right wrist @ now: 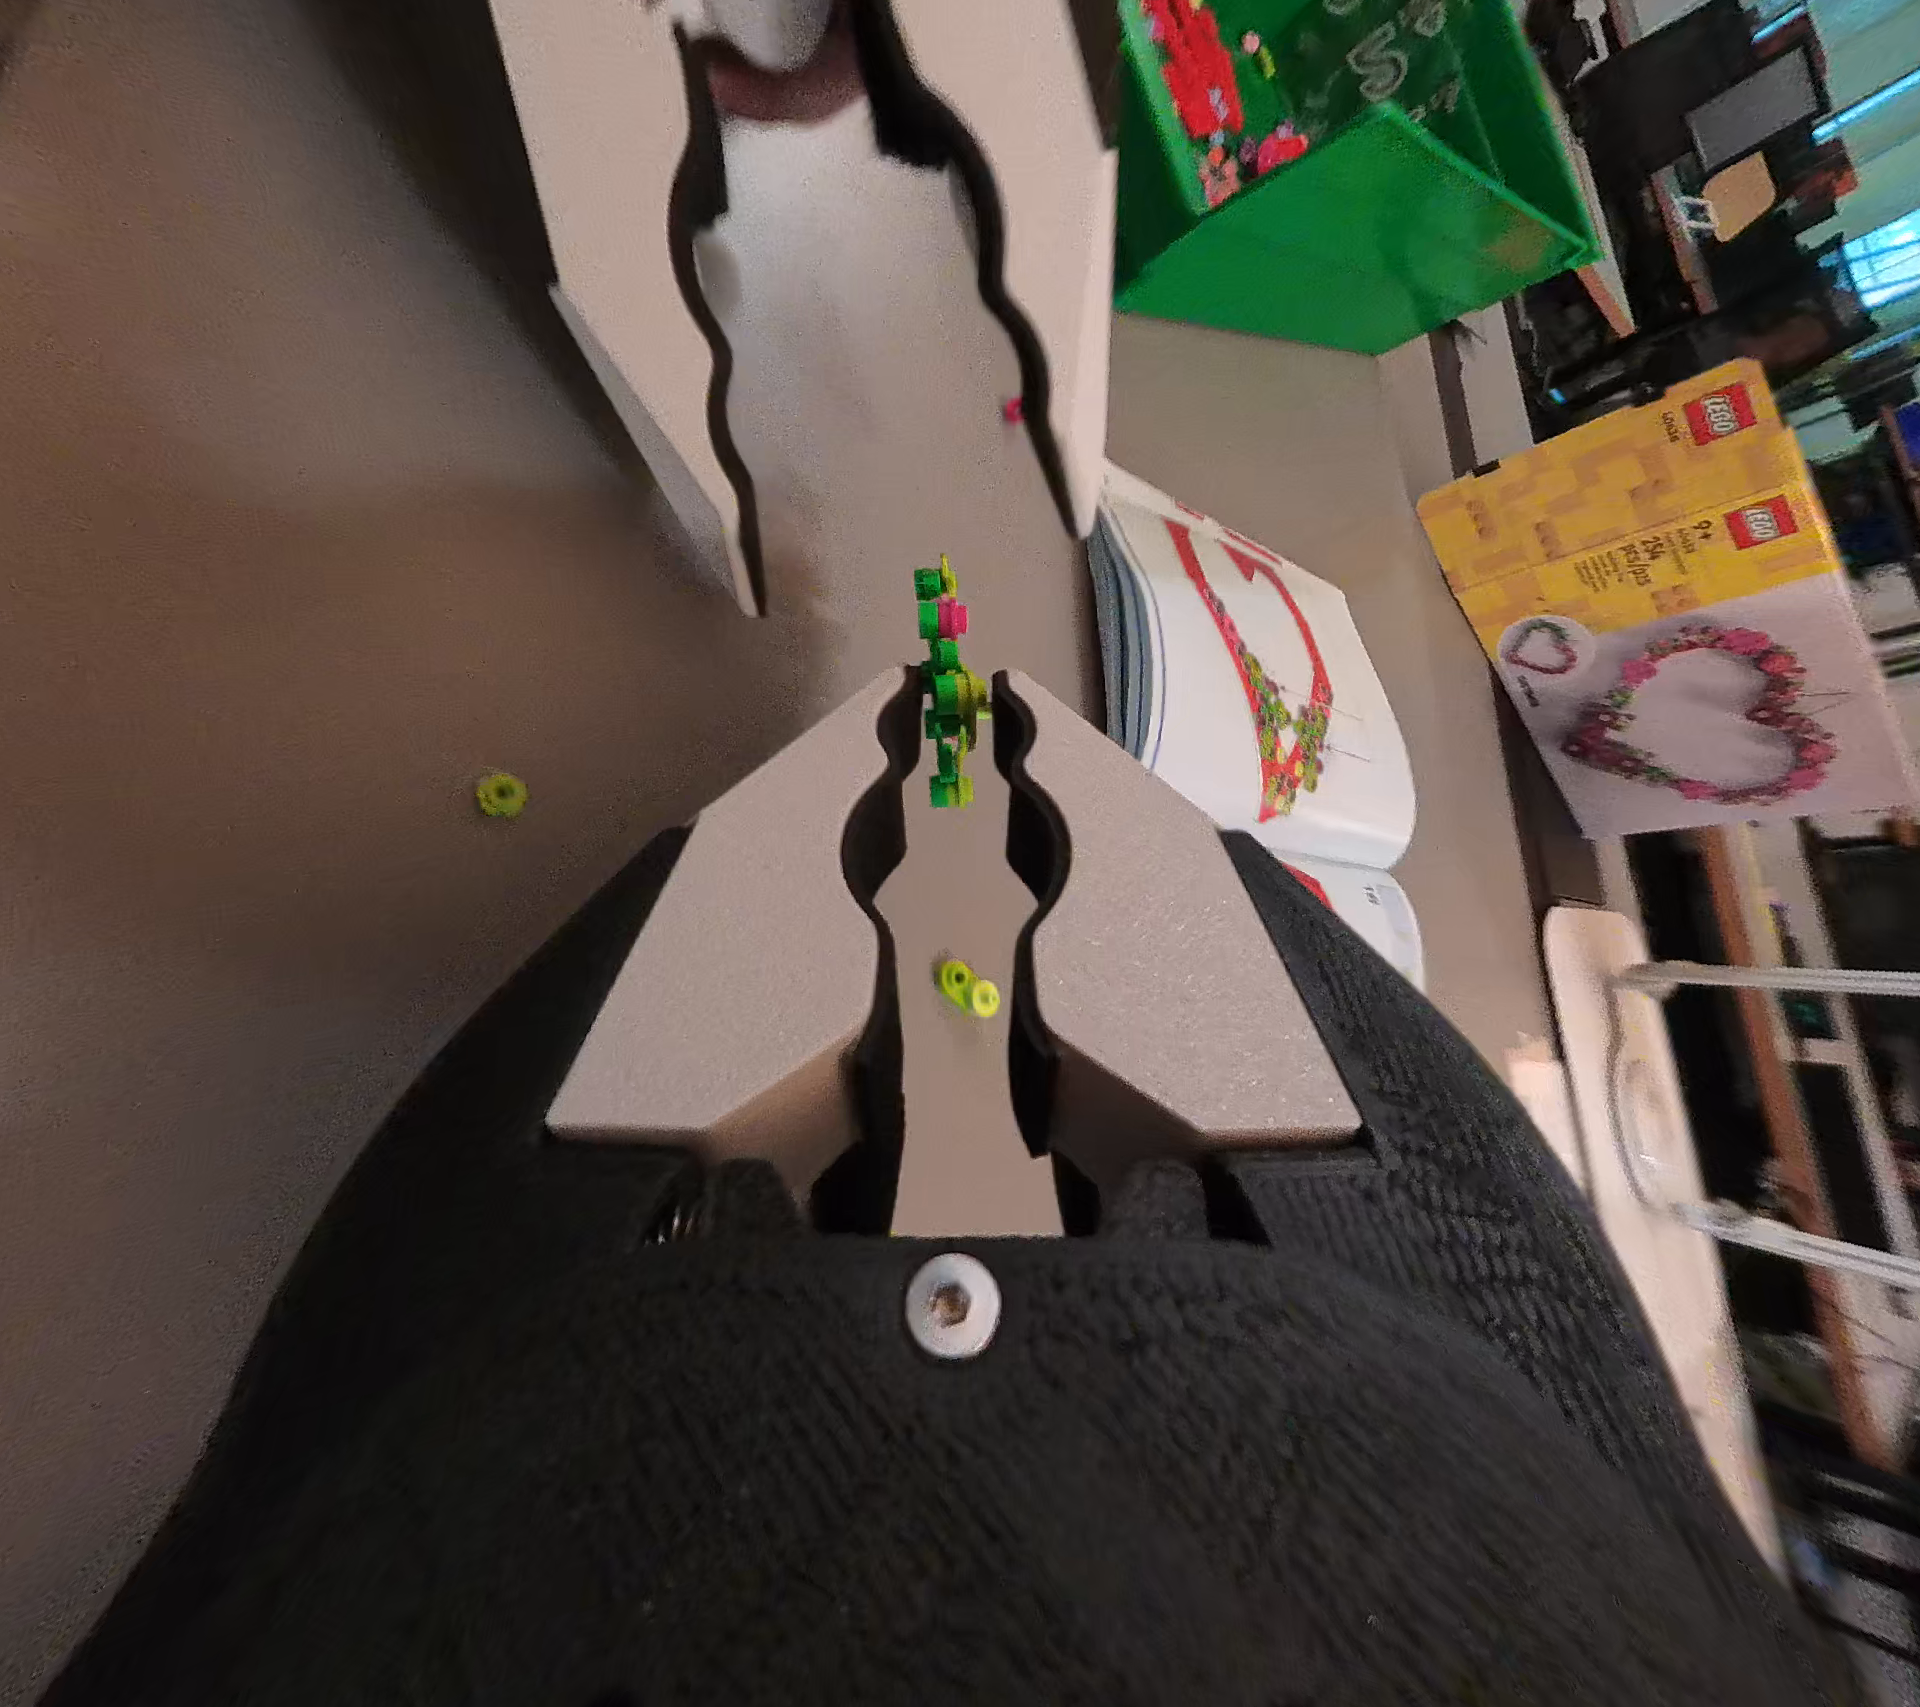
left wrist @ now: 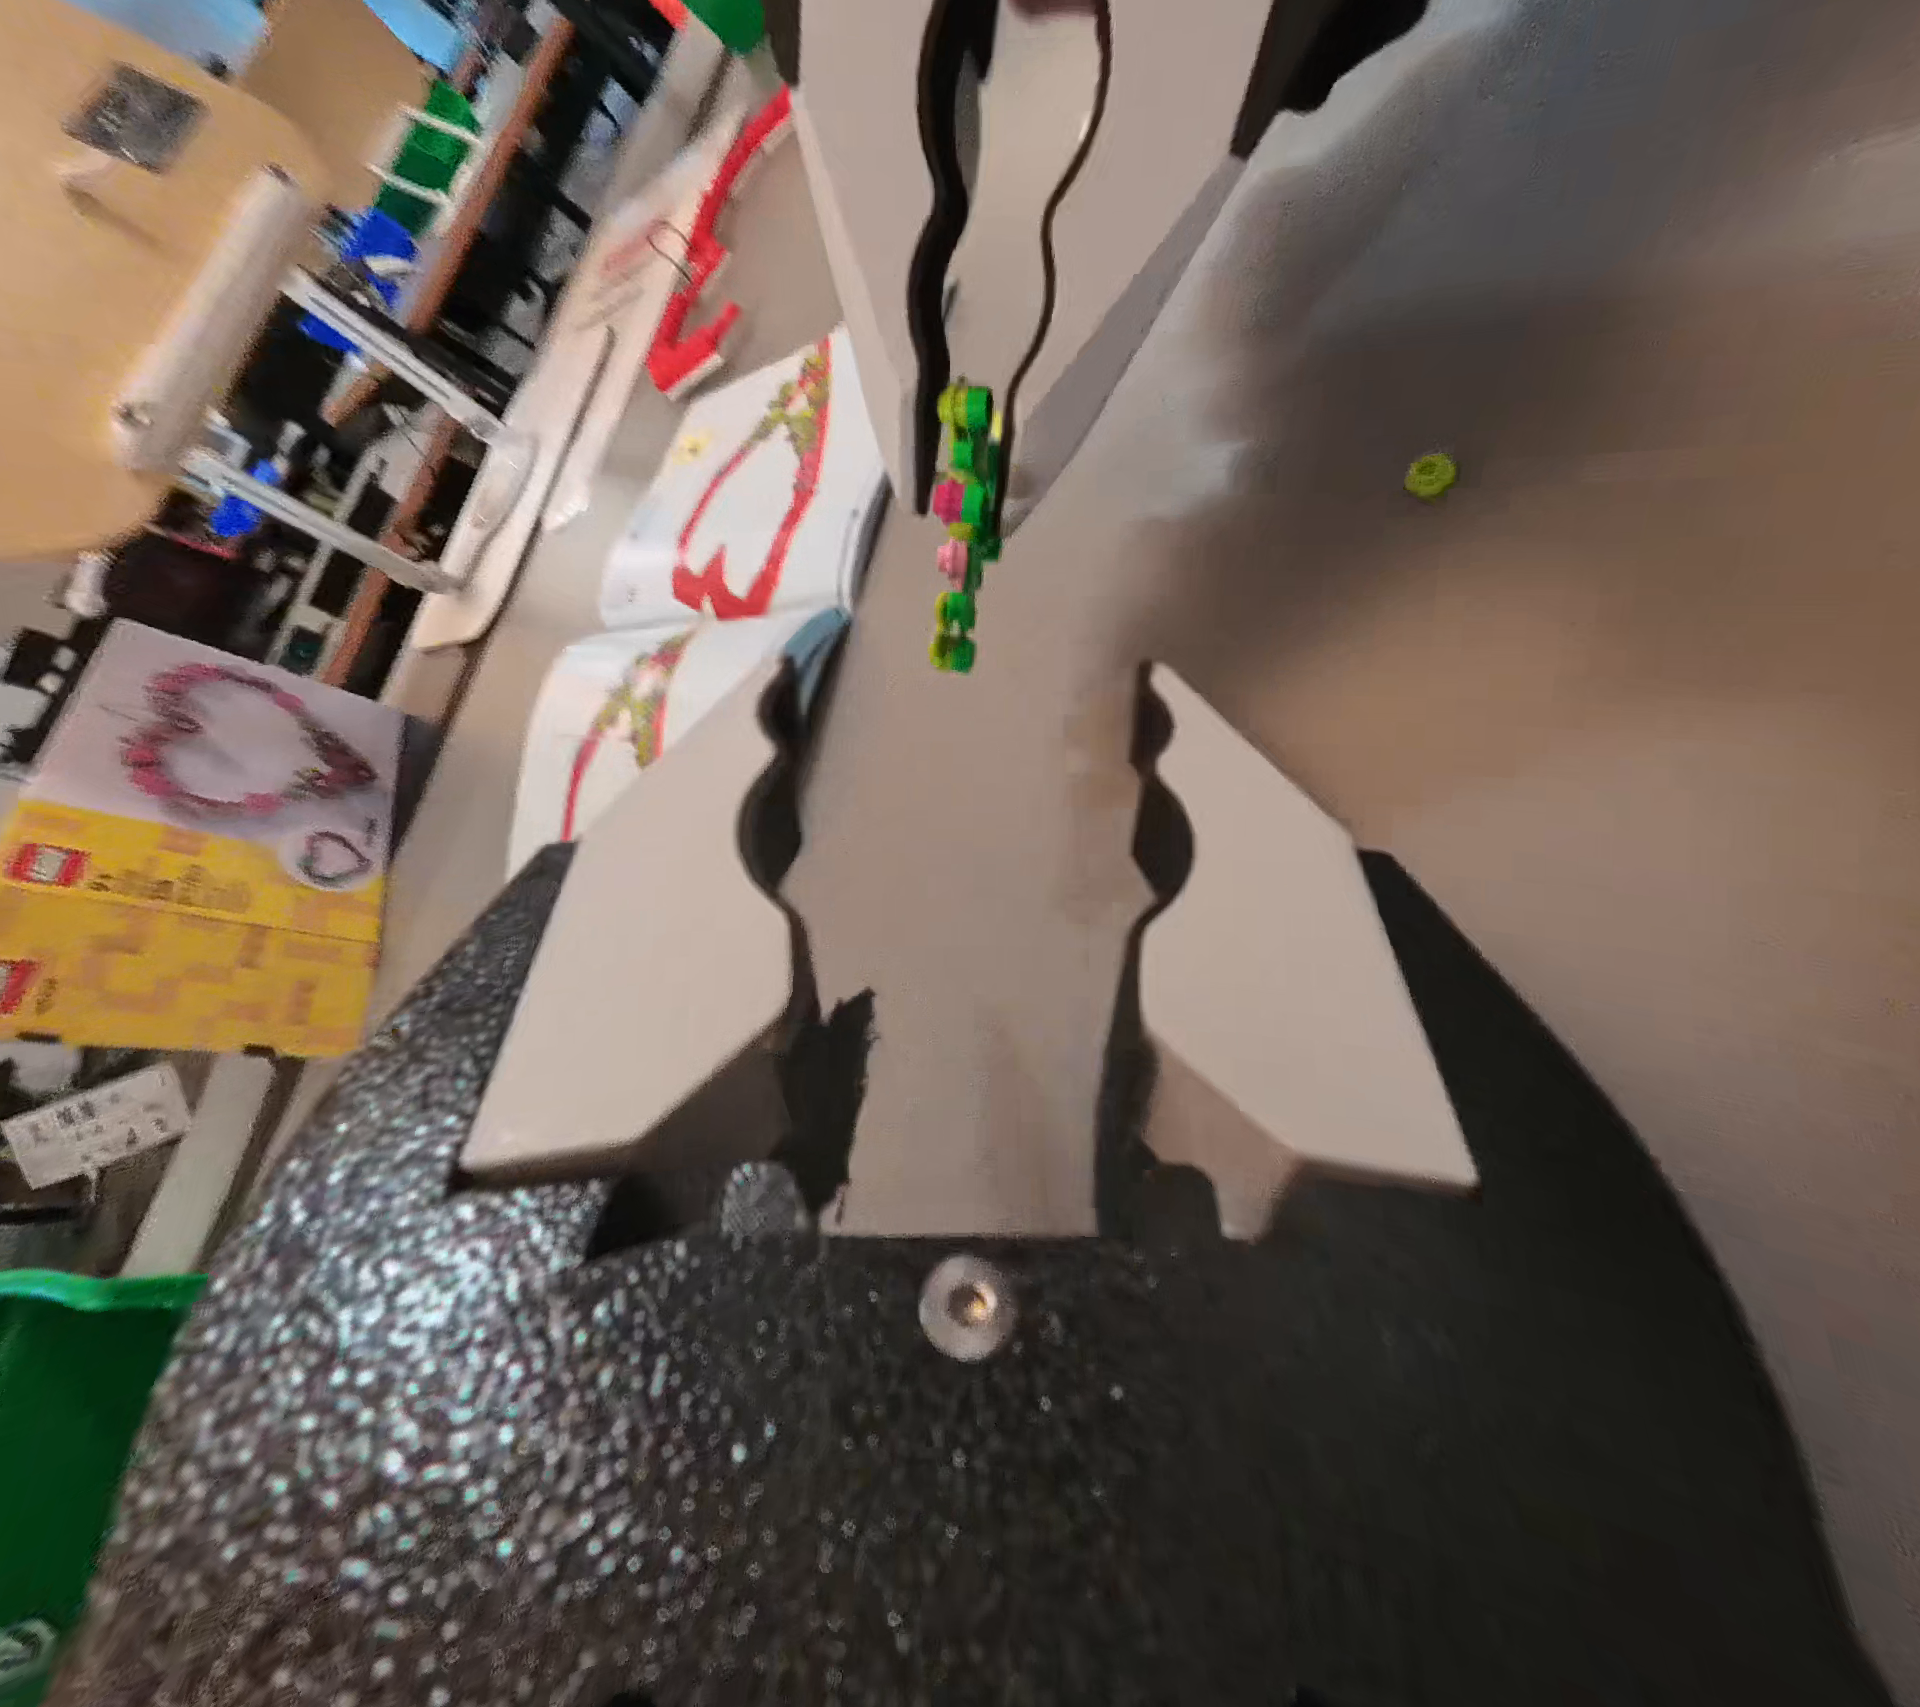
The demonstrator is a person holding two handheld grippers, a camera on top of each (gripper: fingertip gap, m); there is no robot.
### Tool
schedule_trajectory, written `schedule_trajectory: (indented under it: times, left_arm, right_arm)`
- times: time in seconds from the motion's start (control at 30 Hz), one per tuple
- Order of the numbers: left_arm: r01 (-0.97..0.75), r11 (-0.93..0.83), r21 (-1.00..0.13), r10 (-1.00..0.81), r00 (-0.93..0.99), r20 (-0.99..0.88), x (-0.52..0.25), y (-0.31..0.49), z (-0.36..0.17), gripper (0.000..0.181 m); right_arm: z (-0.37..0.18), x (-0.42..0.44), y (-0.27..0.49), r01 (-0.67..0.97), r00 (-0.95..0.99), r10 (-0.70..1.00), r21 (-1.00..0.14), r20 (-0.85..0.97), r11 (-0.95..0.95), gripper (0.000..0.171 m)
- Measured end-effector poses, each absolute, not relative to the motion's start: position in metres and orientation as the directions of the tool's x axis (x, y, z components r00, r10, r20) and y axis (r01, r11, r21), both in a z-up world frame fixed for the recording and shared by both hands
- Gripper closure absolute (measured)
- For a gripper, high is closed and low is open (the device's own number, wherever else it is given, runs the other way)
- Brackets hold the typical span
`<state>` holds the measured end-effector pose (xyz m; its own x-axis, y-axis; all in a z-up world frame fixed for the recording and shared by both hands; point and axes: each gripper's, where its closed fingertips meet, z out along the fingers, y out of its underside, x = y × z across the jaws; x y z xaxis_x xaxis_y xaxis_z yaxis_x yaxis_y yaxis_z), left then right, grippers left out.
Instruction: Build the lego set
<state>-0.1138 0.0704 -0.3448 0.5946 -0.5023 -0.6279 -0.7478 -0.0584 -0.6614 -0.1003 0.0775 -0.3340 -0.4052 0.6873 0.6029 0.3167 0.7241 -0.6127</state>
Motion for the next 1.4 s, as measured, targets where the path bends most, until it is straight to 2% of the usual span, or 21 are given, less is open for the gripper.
schedule_trajectory:
  times: [0.17, 0.27, 0.33, 0.4, 0.53, 0.63, 0.73, 0.83, 0.9, 1.07, 1.2, 1.4]
  left_arm:
    - [-0.629, -0.064, -0.775, -0.450, 0.712, -0.540, -0.119, 0.071, -0.337, 0.117]
    - [-0.550, -0.033, -0.835, -0.352, 0.788, -0.505, -0.134, 0.072, -0.318, 0.121]
    - [-0.494, -0.008, -0.869, -0.299, 0.831, -0.470, -0.143, 0.071, -0.306, 0.125]
    - [-0.471, -0.015, -0.882, -0.194, 0.867, -0.459, -0.162, 0.072, -0.296, 0.127]
    - [-0.466, 0.039, -0.884, -0.025, 0.884, -0.467, -0.183, 0.065, -0.273, 0.135]
    - [-0.449, 0.040, -0.893, -0.017, 0.893, -0.450, -0.185, 0.063, -0.274, 0.135]
    - [-0.426, 0.059, -0.903, -0.043, 0.903, -0.428, -0.179, 0.062, -0.274, 0.135]
    - [-0.426, 0.127, -0.895, -0.054, 0.898, -0.436, -0.172, 0.058, -0.264, 0.143]
    - [-0.432, 0.165, -0.887, -0.052, 0.894, -0.445, -0.170, 0.055, -0.259, 0.148]
    - [-0.432, 0.130, -0.893, -0.101, 0.890, -0.445, -0.164, 0.059, -0.269, 0.146]
    - [-0.470, 0.103, -0.877, -0.129, 0.868, -0.480, -0.158, 0.062, -0.277, 0.146]
    - [-0.500, 0.091, -0.861, -0.141, 0.850, -0.508, -0.153, 0.063, -0.282, 0.145]
  right_arm:
    - [-0.357, -0.096, 0.088, 0.338, -0.463, 0.505, -0.382, 0.728, 0.860, 0.159]
    - [-0.368, -0.093, 0.085, 0.336, -0.516, 0.461, -0.325, 0.722, 0.884, 0.148]
    - [-0.368, -0.093, 0.084, 0.350, -0.521, 0.484, -0.342, 0.703, 0.872, 0.145]
    - [-0.364, -0.093, 0.083, 0.391, -0.509, 0.560, -0.404, 0.653, 0.827, 0.127]
    - [-0.351, -0.081, 0.079, 0.457, -0.480, 0.712, -0.547, 0.513, 0.702, 0.111]
    - [-0.334, -0.054, 0.096, 0.517, -0.386, 0.816, -0.631, 0.431, 0.578, 0.111]
    - [-0.323, -0.014, 0.129, 0.593, -0.197, 0.925, -0.712, 0.325, 0.376, 0.112]
    - [-0.336, 0.031, 0.148, 0.672, -0.052, 0.961, -0.703, 0.270, 0.234, 0.119]
    - [-0.350, 0.052, 0.141, 0.700, -0.029, 0.978, -0.694, 0.208, 0.169, 0.126]
    - [-0.359, 0.071, 0.123, 0.679, 0.012, 0.996, -0.732, 0.085, 0.054, 0.137]
    - [-0.363, 0.073, 0.132, 0.695, 0.061, 0.992, -0.718, 0.113, 0.039, 0.137]
    - [-0.375, 0.080, 0.154, 0.728, 0.170, 0.983, -0.681, 0.070, -0.077, 0.125]
